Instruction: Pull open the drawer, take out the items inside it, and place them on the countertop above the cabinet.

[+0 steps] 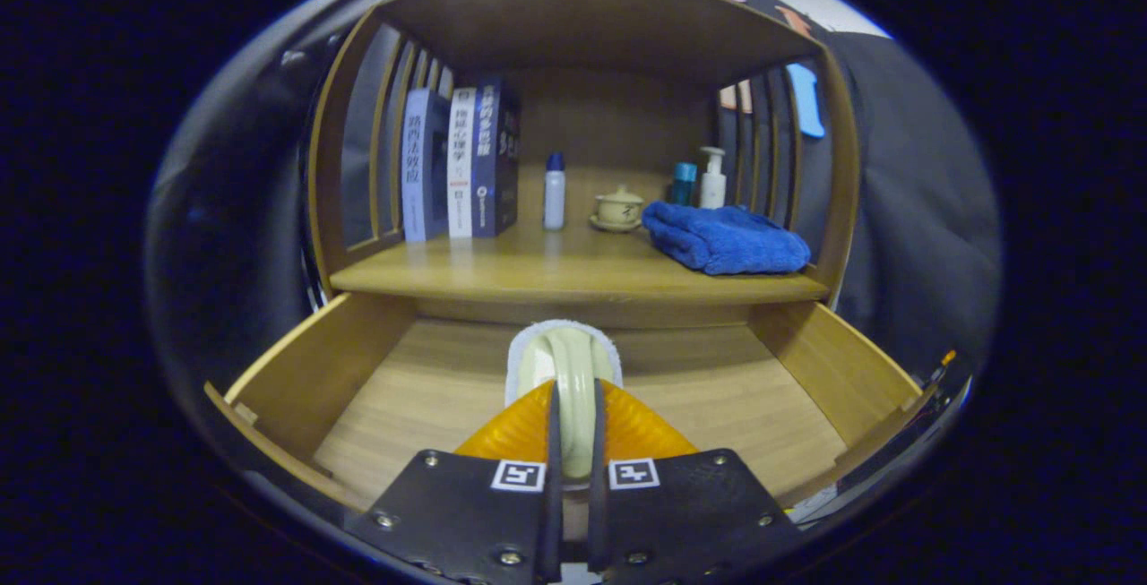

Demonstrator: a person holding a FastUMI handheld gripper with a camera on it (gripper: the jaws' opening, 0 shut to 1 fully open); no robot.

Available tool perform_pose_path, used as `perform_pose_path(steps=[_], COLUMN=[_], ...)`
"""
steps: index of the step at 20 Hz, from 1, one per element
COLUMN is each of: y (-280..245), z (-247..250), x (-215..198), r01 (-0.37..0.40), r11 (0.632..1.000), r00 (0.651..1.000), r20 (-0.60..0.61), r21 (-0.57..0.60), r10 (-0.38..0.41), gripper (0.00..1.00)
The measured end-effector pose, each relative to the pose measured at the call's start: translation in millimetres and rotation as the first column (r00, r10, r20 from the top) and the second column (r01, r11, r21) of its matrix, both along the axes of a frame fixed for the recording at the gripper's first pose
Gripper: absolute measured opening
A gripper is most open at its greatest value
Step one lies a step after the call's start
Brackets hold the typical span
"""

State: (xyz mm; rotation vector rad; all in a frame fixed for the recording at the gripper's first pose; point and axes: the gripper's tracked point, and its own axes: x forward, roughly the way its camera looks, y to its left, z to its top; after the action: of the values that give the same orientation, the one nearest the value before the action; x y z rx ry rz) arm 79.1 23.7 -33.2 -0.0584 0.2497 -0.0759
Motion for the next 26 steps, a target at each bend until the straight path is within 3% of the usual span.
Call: perform_pose_path(steps=[7, 15, 20, 23, 26], y=[-4, 6, 5, -3, -10], z=[51, 154, 170, 139, 94], x=[-18, -4, 42, 69, 90], r01=[0.012, 0.038, 0.058, 0.073, 0.078], r11=[1.0, 0.999, 0.998, 0.997, 0.996], r00=[0.989, 0.983, 0.997, 0.992, 0.962], r20=[0.15, 0.179, 0.055, -0.101, -0.258], r21=[-0.008, 0.001, -0.004, -0.034, -0.048], r10=[-0.011, -0.038, -0.058, -0.076, -0.088], gripper=[0.12, 0.11, 0.12, 0.12, 0.12])
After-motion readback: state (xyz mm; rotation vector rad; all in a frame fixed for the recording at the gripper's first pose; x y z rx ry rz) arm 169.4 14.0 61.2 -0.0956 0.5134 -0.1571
